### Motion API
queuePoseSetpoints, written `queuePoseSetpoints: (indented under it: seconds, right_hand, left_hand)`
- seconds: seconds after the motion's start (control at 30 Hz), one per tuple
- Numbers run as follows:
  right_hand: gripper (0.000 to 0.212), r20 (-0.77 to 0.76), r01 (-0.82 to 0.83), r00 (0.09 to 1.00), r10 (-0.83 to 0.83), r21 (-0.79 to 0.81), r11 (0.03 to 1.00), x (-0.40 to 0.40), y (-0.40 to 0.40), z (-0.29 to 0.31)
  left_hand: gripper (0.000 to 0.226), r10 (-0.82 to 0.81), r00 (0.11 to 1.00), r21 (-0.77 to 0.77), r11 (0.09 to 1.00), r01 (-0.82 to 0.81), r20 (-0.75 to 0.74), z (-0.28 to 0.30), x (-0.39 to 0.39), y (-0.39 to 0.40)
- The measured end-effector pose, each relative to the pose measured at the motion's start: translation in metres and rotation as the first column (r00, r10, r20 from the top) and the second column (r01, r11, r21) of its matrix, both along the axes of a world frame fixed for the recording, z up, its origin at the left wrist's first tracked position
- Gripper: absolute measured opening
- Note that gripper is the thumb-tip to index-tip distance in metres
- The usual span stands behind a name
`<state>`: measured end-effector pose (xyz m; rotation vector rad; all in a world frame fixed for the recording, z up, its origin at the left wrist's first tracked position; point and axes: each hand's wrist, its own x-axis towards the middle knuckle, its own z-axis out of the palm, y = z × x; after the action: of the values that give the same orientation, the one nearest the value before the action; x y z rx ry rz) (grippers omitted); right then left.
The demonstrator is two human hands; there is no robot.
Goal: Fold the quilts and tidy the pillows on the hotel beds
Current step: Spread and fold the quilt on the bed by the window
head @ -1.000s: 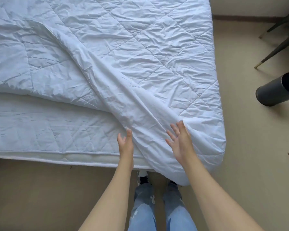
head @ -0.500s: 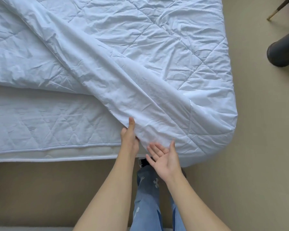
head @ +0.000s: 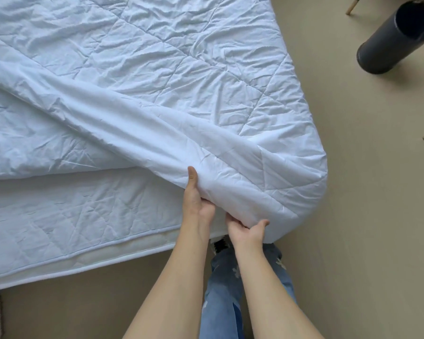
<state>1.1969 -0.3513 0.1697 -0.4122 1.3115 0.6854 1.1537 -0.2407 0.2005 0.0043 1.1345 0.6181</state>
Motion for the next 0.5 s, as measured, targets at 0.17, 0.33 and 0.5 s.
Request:
queuePoseSetpoints:
  seconds: [0.17,0.33,0.5]
  right_hand:
    - [0.047,0.104,0.048,0.994,-0.035,-0.128,0.991,0.033,-0.007,0.008]
    - [0.036,0.253,0.069,0.966,-0.044,-0.089,0.994,0.074,-0.015,0.018]
    - [0.038,0.425,-0.014,0.903,0.065,-0.122,0.992,0.108,-0.003,0.04]
  left_hand:
    - [0.058,0.015,1.0,0.026,1.0,-0.015,-0.008,0.011,0.011,0.019]
    - [0.049,0.137,0.99,0.071,0.988,-0.136,-0.014,0.013,0.018,0.057]
    - [0.044,0.143,0.986,0.105,0.985,-0.134,-0.086,0.027,0.028,0.102]
